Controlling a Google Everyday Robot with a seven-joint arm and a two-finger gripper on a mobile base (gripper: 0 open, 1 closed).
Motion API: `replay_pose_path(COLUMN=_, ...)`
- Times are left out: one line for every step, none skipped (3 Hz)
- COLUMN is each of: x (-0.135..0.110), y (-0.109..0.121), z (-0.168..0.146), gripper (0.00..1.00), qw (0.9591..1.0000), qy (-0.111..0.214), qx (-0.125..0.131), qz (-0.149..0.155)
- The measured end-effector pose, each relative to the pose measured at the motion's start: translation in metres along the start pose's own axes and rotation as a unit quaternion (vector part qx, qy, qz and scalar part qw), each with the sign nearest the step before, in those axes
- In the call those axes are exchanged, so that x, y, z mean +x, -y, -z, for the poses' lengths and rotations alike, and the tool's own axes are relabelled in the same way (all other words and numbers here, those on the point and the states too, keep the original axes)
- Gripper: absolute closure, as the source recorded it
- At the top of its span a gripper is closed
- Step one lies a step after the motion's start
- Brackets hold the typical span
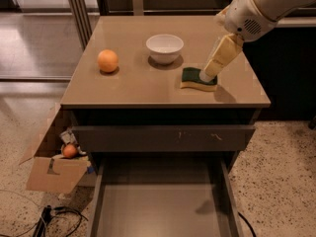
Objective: Place sponge into middle drawer
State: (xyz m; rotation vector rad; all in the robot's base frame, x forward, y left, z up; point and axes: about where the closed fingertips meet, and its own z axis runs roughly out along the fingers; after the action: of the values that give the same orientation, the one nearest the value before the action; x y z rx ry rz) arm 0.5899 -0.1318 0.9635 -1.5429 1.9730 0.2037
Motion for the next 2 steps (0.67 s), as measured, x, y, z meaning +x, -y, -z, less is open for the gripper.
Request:
replay_pose_path(x=0.0454, y=0.0344, z=-0.0188, gripper=0.00, qw=0.9991, qy=-0.023, qx=0.021, qz=-0.028)
replay_pose_path(x=0.0485, y=0.0344, z=-0.0252, gripper=0.00, qw=0.9990, qy=-0.026, qx=0.018, qz=-0.032)
